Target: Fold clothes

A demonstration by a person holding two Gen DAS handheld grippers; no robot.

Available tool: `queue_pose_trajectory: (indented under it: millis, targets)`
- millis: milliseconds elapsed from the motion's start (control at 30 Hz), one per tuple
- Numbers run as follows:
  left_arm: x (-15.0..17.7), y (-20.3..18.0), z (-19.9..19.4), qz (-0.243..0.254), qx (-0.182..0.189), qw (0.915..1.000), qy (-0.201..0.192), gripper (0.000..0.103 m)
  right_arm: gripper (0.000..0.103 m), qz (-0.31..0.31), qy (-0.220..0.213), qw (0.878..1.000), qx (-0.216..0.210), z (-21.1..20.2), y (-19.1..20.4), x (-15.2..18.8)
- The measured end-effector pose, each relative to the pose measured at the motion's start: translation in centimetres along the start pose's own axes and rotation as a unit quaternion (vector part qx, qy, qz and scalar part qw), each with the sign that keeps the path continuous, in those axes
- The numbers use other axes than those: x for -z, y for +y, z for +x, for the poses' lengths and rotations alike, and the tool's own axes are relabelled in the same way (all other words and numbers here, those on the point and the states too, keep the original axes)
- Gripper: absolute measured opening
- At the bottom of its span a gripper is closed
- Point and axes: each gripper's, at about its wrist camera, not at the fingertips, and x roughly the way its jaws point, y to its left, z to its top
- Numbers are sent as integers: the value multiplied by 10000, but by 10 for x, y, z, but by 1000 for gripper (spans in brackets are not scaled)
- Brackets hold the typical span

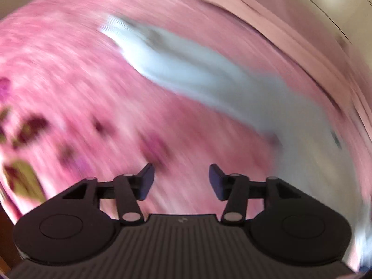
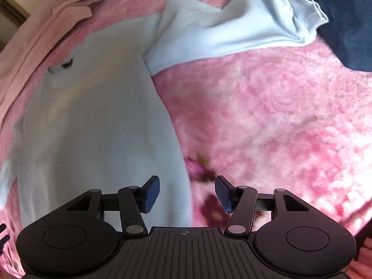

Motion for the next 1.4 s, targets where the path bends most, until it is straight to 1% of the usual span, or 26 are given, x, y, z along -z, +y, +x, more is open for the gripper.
queue_pose_trajectory:
  millis: [33,67,100,200,267,300,333,367,433,500,567,633,667,700,733,767,800,867,933,1000,1033,1133,1200,1267,1333,1400]
  targets:
    - [-16,7,8,-236,-184,9995,-142,49,57,-49,-24,10000,13,1,7,-4]
    - [-30,13,16,-469,-273,9982,-259,50,57,-162,-33,9998,69,1,12,-5]
    - [-44,19,24,-695,-275,9965,-366,50,57,-269,-39,9996,119,1,17,-7]
    - [-78,34,44,-1360,-134,9885,-648,51,57,-453,15,9988,193,7,34,-5]
    - [-91,42,54,-1651,10,9833,-765,50,57,-494,70,9984,271,11,43,-1]
    - [-96,43,62,-1656,-8,9834,-746,47,57,-491,90,9982,318,15,48,0]
    - [-100,44,72,-1573,-81,9852,-674,20,57,-475,102,9982,355,19,52,2]
    - [-103,42,79,-1318,-165,9891,-641,8,57,-443,116,9983,368,22,57,3]
    - [-104,35,87,-611,-337,9953,-666,8,57,-371,146,9988,295,28,64,7]
    - [-105,23,78,-106,-528,9955,-774,8,57,-353,168,9989,263,30,74,9]
    - [-109,14,60,278,-707,9902,-1174,8,57,-389,123,9990,209,29,81,10]
    - [-112,11,47,664,-923,9810,-1570,10,57,-437,62,9989,179,27,88,11]
    - [-113,11,48,828,-1012,9785,-1596,10,57,-446,35,9988,174,28,90,12]
    - [-112,13,53,974,-1086,9776,-1516,11,57,-428,16,9990,155,29,91,13]
    - [-109,15,64,1089,-1231,9778,-1299,13,57,-391,20,9992,128,31,91,14]
    - [-106,17,79,1183,-1424,9777,-991,18,57,-350,41,9993,119,34,90,15]
    - [-102,15,81,1195,-1513,9772,-885,20,57,-322,66,9994,137,37,89,17]
    - [-93,5,71,1114,-1557,9770,-943,31,57,-292,67,9994,164,38,86,19]
    - [-84,-6,60,1033,-1600,9766,-1000,30,57,-264,-51,9996,121,31,76,19]
    - [-76,-16,49,952,-1643,9761,-1058,28,57,-128,-230,9995,174,20,57,15]
    - [-71,-23,43,948,-1571,9774,-1047,28,57,-36,-324,9992,229,15,46,12]
    - [-44,-58,20,1183,-1129,9823,-916,26,57,335,-738,9958,428,-6,-1,1]
    - [-22,-83,7,1353,-755,9852,-740,26,57,573,-1105,9910,489,-21,-33,-9]
    - [-2,-108,1,1442,-483,9868,-551,26,56,747,-1470,9844,617,-34,-64,-20]
    - [16,-133,-3,1510,-237,9876,-358,26,56,683,-1809,9768,919,-44,-86,-34]
    - [34,-157,-7,1580,-7,9873,-189,26,56,217,-2119,9695,1216,-54,-99,-51]
